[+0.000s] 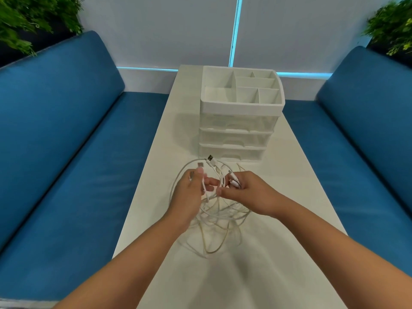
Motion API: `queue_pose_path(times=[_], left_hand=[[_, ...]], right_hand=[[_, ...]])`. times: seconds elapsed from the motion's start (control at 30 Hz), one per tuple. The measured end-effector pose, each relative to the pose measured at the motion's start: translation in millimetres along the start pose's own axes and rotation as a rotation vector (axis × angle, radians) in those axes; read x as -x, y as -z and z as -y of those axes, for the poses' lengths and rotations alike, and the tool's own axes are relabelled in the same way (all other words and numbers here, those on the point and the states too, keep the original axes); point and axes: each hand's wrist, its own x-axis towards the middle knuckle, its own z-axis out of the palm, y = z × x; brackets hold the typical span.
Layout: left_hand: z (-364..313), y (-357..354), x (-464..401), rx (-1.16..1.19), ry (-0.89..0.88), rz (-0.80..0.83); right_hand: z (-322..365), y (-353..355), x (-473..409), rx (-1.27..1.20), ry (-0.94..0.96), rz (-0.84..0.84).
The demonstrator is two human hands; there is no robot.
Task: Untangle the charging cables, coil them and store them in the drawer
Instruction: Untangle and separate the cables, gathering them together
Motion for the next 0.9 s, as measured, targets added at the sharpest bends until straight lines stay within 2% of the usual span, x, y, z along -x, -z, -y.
queue_pose_path(times=[0.1, 0.17, 0.37, 0.53, 0.7, 0.8, 0.9], left_hand=[[-4.0, 9.1, -7.9, 0.417, 0.146, -0.049], [-7.6, 14.3, -8.1, 0.555, 0.172, -0.05], [-8.9, 10.4, -4.4, 0.498, 0.092, 0.005], [-8.1, 3.4, 0.5, 0.351, 0.004, 0.023], [-11.0, 5.8, 0.3, 0.364, -0.02, 0.08], [-9.3, 3.6, 2.7, 0.318, -0.009, 0.157], [-9.7, 4.0, 1.9, 0.443, 0.034, 0.154]], right_hand=[[-4.5, 5.9, 4.6, -0.029, -0.019, -0.045], [-7.4, 9.2, 5.9, -0.083, -0.044, -0.074], [-7.3, 11.1, 4.2, -0.149, -0.04, -0.115], [-2.5, 5.1, 2.9, -0.088, 0.015, -0.043], [-0.5, 6.5, 5.6, -0.093, 0.01, -0.102], [2.8, 3.3, 6.4, -0.086, 0.029, -0.076], [2.1, 4.4, 7.6, -0.1, 0.02, -0.048]])
